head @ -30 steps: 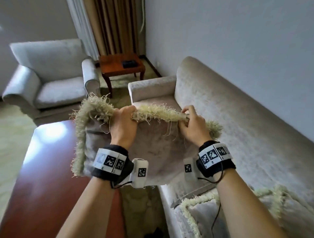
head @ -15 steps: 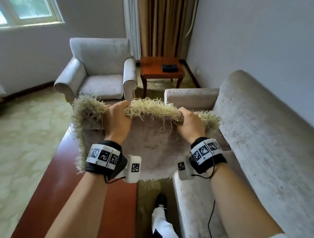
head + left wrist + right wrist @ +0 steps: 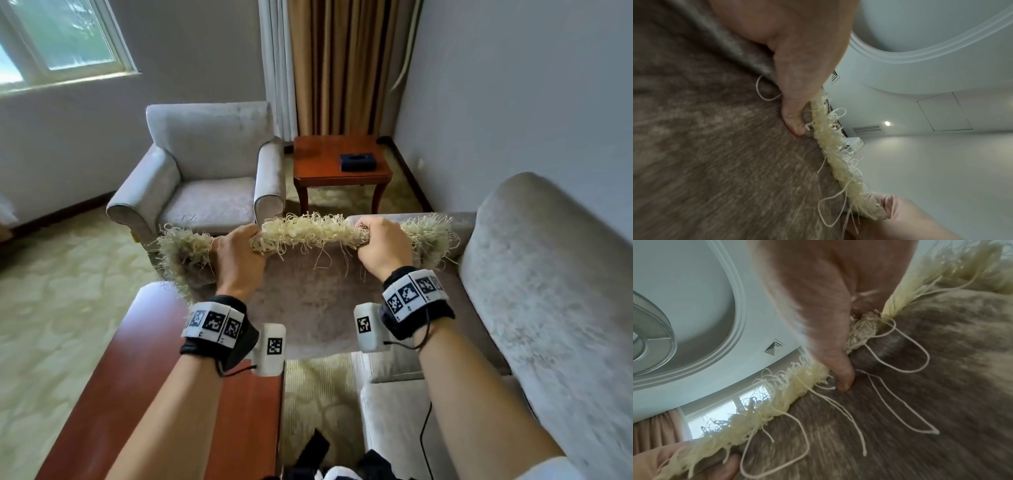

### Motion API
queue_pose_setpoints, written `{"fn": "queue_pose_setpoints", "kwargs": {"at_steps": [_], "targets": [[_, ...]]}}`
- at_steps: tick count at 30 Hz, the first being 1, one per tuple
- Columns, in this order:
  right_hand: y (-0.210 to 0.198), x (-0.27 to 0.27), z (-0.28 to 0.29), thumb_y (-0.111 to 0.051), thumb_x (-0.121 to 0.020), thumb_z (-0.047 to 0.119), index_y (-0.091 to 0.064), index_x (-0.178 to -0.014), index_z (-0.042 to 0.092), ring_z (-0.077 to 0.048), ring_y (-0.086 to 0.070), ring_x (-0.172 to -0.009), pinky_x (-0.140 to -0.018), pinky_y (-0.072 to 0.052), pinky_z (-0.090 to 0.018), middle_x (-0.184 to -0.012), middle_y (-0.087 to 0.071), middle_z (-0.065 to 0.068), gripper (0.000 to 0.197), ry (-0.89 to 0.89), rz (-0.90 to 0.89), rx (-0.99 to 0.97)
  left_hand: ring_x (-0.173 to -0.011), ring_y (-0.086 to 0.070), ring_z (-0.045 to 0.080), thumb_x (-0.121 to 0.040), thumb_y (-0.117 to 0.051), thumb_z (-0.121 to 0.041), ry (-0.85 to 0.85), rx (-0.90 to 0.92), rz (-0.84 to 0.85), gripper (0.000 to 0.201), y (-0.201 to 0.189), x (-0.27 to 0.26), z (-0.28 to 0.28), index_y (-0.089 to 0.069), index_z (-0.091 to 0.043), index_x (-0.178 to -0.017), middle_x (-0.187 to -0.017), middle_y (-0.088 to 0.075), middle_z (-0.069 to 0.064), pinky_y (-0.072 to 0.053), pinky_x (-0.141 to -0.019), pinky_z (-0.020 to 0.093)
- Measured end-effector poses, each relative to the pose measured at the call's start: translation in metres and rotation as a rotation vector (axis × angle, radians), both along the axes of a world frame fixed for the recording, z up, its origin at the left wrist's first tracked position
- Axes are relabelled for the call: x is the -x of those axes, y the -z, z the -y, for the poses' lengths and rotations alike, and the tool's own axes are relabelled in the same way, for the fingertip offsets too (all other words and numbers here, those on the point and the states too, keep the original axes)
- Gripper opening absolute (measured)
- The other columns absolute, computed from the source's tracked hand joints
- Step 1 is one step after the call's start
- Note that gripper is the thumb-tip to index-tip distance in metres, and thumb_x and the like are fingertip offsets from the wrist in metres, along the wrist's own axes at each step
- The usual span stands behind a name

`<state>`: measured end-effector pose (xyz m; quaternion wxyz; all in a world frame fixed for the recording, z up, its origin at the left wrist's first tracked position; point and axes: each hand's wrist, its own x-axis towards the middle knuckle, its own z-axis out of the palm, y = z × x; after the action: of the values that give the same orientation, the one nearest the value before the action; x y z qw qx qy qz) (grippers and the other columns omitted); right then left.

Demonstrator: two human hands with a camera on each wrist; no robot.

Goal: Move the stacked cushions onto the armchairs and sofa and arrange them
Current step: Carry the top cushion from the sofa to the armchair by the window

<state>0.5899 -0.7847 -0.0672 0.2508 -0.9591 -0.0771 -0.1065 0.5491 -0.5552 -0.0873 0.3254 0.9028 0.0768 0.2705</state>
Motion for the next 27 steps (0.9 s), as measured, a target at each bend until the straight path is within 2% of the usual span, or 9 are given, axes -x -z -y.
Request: {"fn": "queue_pose_setpoints", "kwargs": {"at_steps": [2,5,7,11,14,16,18,22,27], "targets": [[-0.004,-0.029,0.001,-0.055,-0.067,-0.007,-0.071,-0.095,0.020,-0.031,-0.064,-0.076,-0.060,-0.044,-0.027,-0.076,-0.070,-0.007,0.042,0.016,0.002,-0.018,-0.095,-0.066,0.020,-0.068,-0.079,0.006,0.006,-0.021,-0.012,0.043,-0.003,-0.029,0.000,-0.070,-0.006,-0.109,-0.104,-0.073,0.010,-0.042,-0.080,0.016],[-0.006,-0.073,0.003,-0.056,-0.068,-0.007,-0.071,-0.109,0.021,-0.032,-0.065,-0.080,-0.062,-0.042,-0.027,-0.082,-0.072,-0.010,0.052,0.034,0.013,-0.048,-0.080,-0.059,0.015,-0.069,-0.080,0.002,0.047,-0.074,-0.036,0.034,-0.011,-0.072,-0.001,-0.072,-0.005,-0.101,-0.098,-0.073,0.011,-0.037,-0.068,0.007],[-0.007,-0.103,0.005,-0.057,-0.068,-0.007,-0.071,-0.111,0.022,-0.033,-0.066,-0.081,-0.062,-0.044,-0.027,-0.082,-0.072,-0.011,0.053,0.033,0.017,-0.066,-0.079,-0.052,0.010,-0.071,-0.081,-0.003,0.077,-0.076,-0.040,0.032,-0.015,-0.103,-0.001,-0.071,-0.005,-0.101,-0.098,-0.072,0.009,-0.033,-0.066,0.000],[-0.006,-0.172,0.007,-0.058,-0.070,-0.006,-0.070,-0.114,0.020,-0.032,-0.066,-0.084,-0.063,-0.041,-0.026,-0.086,-0.073,-0.010,0.052,0.039,0.033,-0.044,-0.082,-0.052,0.008,-0.073,-0.081,-0.009,0.068,-0.066,-0.052,0.035,-0.013,-0.179,0.000,-0.070,-0.007,-0.106,-0.102,-0.072,0.010,-0.034,-0.072,0.011],[-0.001,-0.221,0.002,-0.057,-0.070,-0.005,-0.071,-0.109,0.020,-0.032,-0.063,-0.080,-0.062,-0.038,-0.026,-0.074,-0.067,-0.005,0.048,0.037,0.017,-0.035,-0.076,-0.059,0.014,-0.071,-0.081,-0.010,0.057,-0.066,-0.041,0.022,-0.006,-0.229,-0.001,-0.072,-0.012,-0.090,-0.089,-0.073,0.007,-0.032,-0.060,0.016],[0.003,-0.267,-0.005,-0.057,-0.069,-0.005,-0.073,-0.104,0.020,-0.030,-0.061,-0.074,-0.061,-0.039,-0.027,-0.064,-0.057,-0.001,0.045,0.029,0.010,-0.044,-0.071,-0.056,0.014,-0.071,-0.082,-0.013,0.048,-0.062,-0.044,0.020,-0.001,-0.271,-0.006,-0.071,-0.012,-0.087,-0.083,-0.071,0.004,-0.028,-0.055,0.017],[0.006,-0.314,-0.012,-0.058,-0.069,-0.003,-0.074,-0.102,0.021,-0.029,-0.061,-0.072,-0.061,-0.041,-0.026,-0.064,-0.061,-0.002,0.043,0.017,0.009,-0.041,-0.072,-0.055,0.014,-0.071,-0.083,-0.015,0.046,-0.048,-0.056,0.023,0.003,-0.314,-0.012,-0.072,-0.011,-0.090,-0.082,-0.069,0.002,-0.031,-0.059,0.019],[0.005,-0.402,-0.027,-0.060,-0.070,0.001,-0.074,-0.104,0.024,-0.030,-0.064,-0.077,-0.060,-0.040,-0.025,-0.078,-0.071,-0.008,0.043,0.008,0.015,-0.041,-0.078,-0.064,0.021,-0.070,-0.082,-0.013,0.051,-0.027,-0.093,0.025,0.005,-0.398,-0.031,-0.071,-0.010,-0.092,-0.088,-0.073,0.006,-0.041,-0.064,0.025],[-0.007,-0.486,-0.049,-0.060,-0.068,-0.001,-0.074,-0.105,0.023,-0.027,-0.058,-0.066,-0.059,-0.043,-0.025,-0.067,-0.065,-0.005,0.046,-0.011,0.004,-0.036,-0.078,-0.063,0.020,-0.068,-0.085,-0.018,0.041,-0.004,-0.082,0.030,-0.003,-0.474,-0.051,-0.071,-0.010,-0.094,-0.090,-0.073,0.007,-0.047,-0.066,0.028]]}}
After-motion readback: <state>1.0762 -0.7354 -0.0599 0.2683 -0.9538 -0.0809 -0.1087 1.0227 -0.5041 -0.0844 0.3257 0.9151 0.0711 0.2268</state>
